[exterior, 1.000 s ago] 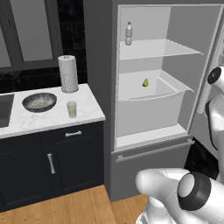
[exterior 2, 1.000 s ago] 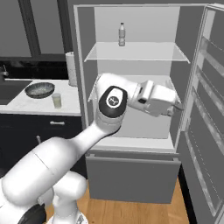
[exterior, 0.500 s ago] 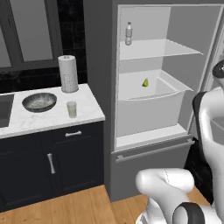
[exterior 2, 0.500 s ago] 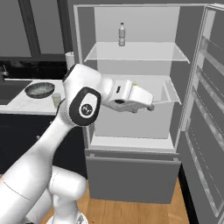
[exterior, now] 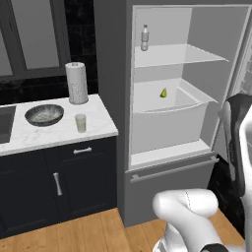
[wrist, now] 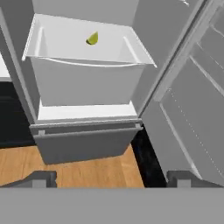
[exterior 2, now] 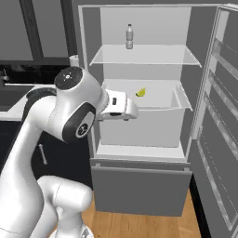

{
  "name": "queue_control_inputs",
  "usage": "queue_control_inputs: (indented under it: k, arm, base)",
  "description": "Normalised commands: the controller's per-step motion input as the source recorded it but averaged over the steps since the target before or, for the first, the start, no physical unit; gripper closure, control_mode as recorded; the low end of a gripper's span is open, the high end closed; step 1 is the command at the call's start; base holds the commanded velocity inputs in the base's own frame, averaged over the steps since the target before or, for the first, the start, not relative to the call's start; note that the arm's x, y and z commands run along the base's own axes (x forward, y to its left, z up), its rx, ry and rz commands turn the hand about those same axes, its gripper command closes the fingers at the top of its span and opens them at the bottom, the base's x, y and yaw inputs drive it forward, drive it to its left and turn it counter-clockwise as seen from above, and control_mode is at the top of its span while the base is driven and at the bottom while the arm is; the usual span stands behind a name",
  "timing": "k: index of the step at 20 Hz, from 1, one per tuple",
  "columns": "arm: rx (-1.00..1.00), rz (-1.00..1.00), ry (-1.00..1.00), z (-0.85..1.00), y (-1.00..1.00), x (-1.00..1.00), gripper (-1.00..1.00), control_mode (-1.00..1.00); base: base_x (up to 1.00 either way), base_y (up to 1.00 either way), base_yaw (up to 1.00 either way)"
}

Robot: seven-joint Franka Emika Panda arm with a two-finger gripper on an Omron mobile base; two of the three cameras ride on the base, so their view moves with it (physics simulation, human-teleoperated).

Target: Grab a lemon wedge from the fridge and one ice cube from the ice bowl, and put them in the glass of lemonade.

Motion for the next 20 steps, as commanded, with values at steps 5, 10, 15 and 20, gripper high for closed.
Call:
queue_control_inputs:
  k: [5, 10, 15, 20]
  arm:
    - [0.22, 0.47, 0.00, -0.04, 0.68, -0.13, -1.00, -1.00]
    - [0.05, 0.02, 0.00, 0.00, 0.19, -0.49, -1.00, -1.00]
    - [0.02, -0.13, 0.00, 0.00, 0.45, -0.64, -1.00, -1.00]
    - [0.00, -0.15, 0.00, 0.00, 0.32, -0.27, -1.00, -1.00]
  base:
    - [0.00, 0.00, 0.00]
    - [0.00, 0.00, 0.00]
    - [0.00, 0.00, 0.00]
    - [0.00, 0.00, 0.00]
